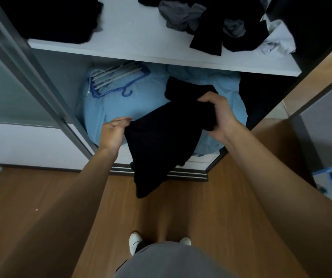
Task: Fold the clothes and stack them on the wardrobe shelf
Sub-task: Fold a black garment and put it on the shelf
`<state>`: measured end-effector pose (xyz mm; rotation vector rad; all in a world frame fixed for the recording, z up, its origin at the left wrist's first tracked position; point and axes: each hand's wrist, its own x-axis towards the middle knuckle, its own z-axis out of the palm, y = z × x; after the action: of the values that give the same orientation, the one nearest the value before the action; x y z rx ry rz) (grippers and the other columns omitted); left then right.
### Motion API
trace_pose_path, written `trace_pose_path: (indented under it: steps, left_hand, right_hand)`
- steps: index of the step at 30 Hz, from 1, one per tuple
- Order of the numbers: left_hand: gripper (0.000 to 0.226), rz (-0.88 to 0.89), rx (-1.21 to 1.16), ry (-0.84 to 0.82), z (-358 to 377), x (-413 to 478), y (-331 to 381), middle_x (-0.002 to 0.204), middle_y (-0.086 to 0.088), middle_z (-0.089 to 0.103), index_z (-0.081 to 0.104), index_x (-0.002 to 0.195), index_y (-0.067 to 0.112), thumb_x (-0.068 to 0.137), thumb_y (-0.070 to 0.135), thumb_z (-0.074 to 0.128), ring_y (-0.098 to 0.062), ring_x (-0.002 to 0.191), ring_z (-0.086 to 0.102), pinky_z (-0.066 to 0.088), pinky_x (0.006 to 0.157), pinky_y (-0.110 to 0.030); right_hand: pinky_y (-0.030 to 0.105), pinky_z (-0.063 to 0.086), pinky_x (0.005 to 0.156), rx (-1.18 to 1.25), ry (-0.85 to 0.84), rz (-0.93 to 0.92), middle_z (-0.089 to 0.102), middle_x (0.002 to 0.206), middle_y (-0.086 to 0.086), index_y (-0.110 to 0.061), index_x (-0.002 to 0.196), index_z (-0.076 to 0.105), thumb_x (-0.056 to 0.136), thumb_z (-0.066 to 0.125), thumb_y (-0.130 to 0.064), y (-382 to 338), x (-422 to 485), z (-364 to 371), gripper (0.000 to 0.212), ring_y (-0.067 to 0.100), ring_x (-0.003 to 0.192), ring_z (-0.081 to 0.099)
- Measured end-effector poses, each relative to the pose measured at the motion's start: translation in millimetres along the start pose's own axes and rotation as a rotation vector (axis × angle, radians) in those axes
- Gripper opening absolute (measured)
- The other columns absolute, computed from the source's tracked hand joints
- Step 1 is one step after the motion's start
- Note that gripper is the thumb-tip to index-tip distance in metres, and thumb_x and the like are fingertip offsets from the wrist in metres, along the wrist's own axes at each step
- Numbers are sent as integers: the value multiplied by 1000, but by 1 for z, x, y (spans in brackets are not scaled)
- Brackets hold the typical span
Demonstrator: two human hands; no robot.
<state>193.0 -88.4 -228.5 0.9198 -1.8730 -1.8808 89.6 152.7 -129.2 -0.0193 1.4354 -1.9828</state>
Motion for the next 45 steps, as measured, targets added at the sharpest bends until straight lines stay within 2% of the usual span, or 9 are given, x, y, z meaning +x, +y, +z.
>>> trace_pose_path:
  steps: [5,9,12,15,18,22,27,41,45]
  left_hand:
    - [30,56,-9,-289,-2,-4,8,111,5,75,75,80,-5,77,3,46,-7,105,69,51,79,-12]
    - [24,-13,27,-606,11,-13,15,53,9,53,47,38,20,60,15,55,-6,52,53,37,52,-22]
    - [22,-52,172,-749,20,-21,13,49,6,28,39,44,24,58,26,56,-10,46,26,12,56,-39]
    - [16,-103,114,-870,22,-28,13,54,7,51,64,61,26,72,38,64,-6,49,46,26,50,-25]
    - [62,-96,306,-868,11,-24,13,117,8,69,63,121,31,74,72,67,-5,108,64,46,95,-22]
    - [48,-68,599,-950,13,-33,22,115,20,69,64,120,41,78,62,73,4,108,63,43,94,-15]
    - [14,-51,185,-766,33,-51,35,73,7,74,76,77,22,86,32,75,-9,69,71,51,59,-14]
    - [19,-20,-77,-455,9,-31,78,81,-5,76,74,91,9,76,21,76,-20,76,74,57,65,-27]
    - [15,29,102,-376,4,-19,73,80,3,76,75,80,17,92,17,67,-13,77,73,54,68,-20]
  right_hand:
    - [28,46,70,221,38,-8,63,78,1,-14,75,68,83,65,-22,-11,0,10,12,15,71,60]
    - [28,51,69,266,59,-13,66,78,3,-12,78,68,88,62,-23,-19,-4,11,16,16,72,63]
    - [29,55,70,242,55,-9,70,79,6,-9,80,73,91,60,-24,-20,-6,16,23,18,73,67]
    - [30,57,75,274,68,-30,72,81,8,-8,74,78,92,61,-26,-21,-10,16,30,20,75,70]
    - [32,57,79,382,89,-41,73,85,10,-6,80,79,93,59,-26,-26,-14,6,31,22,79,70]
    - [35,54,93,529,34,-26,71,101,13,-5,108,72,94,61,-29,-15,-17,-1,30,27,92,69]
    - [46,29,119,340,-157,-14,51,147,13,-16,149,42,96,38,-65,18,-3,-9,72,30,140,44]
    - [23,54,92,-653,-263,-4,70,122,-2,-14,130,62,94,63,-44,118,-24,-18,47,8,113,66]
    - [38,60,86,-339,-90,-71,73,111,0,-17,121,63,102,55,-26,103,-26,13,22,18,103,71]
